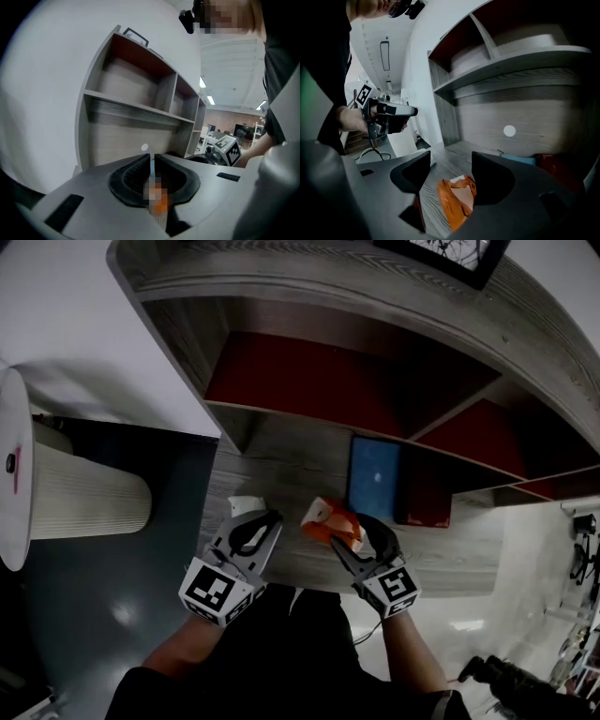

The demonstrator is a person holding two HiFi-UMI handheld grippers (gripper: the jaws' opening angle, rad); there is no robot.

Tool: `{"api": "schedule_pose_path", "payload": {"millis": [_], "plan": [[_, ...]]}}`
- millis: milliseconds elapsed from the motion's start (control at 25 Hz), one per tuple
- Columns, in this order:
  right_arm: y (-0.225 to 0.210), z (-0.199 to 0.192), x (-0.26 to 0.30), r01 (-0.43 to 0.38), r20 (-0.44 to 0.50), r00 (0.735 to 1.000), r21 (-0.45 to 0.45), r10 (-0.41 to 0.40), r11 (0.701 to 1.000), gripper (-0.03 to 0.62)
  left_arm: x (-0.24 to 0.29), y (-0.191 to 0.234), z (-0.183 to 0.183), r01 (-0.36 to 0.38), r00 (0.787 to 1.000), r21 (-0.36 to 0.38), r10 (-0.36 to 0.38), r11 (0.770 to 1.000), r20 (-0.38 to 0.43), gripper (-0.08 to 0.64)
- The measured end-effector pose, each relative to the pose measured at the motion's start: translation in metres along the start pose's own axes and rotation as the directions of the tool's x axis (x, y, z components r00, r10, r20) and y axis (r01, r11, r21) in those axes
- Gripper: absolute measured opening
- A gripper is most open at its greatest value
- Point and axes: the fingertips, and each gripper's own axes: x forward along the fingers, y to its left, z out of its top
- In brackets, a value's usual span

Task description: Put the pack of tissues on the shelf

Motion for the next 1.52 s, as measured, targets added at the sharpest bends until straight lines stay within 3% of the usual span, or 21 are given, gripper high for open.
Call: {"api": "schedule_pose_path", "payload": {"millis": [160,480,920,960,1040,1160,1520], "plan": [[-0.012,-0.026,0.008,0.027,-0.047,0.999,0.002,-0.027,1.0,0.241,0.017,0.001,-0.015,0.021,0.999,-0.006,-0.022,1.0,-0.026,0.071],[-0.022,-0.077,0.023,0.036,-0.164,0.986,-0.001,-0.036,0.999,0.254,0.037,0.0,-0.019,0.066,0.996,-0.012,-0.066,0.998,-0.052,0.077],[-0.036,-0.114,0.035,0.058,-0.322,0.941,-0.141,-0.101,0.988,0.25,0.034,-0.003,-0.017,0.047,0.998,-0.055,-0.05,0.997,-0.043,0.077],[-0.037,-0.116,0.035,0.056,-0.331,0.938,-0.144,-0.102,0.988,0.244,0.033,-0.003,-0.017,0.045,0.998,-0.058,-0.048,0.997,-0.042,0.077],[-0.037,-0.117,0.035,0.048,-0.345,0.933,-0.15,-0.098,0.988,0.148,0.032,-0.003,-0.014,0.039,0.998,-0.06,-0.042,0.997,-0.037,0.077],[-0.032,-0.114,0.033,0.027,-0.357,0.93,-0.157,-0.082,0.987,0.072,0.028,0.001,-0.009,0.027,0.999,-0.061,-0.029,0.998,-0.03,0.077],[-0.018,-0.092,0.018,0.021,-0.357,0.931,-0.155,-0.076,0.988,0.028,0.014,0.003,0.008,0.01,1.0,-0.074,-0.009,0.997,0.011,0.077]]}}
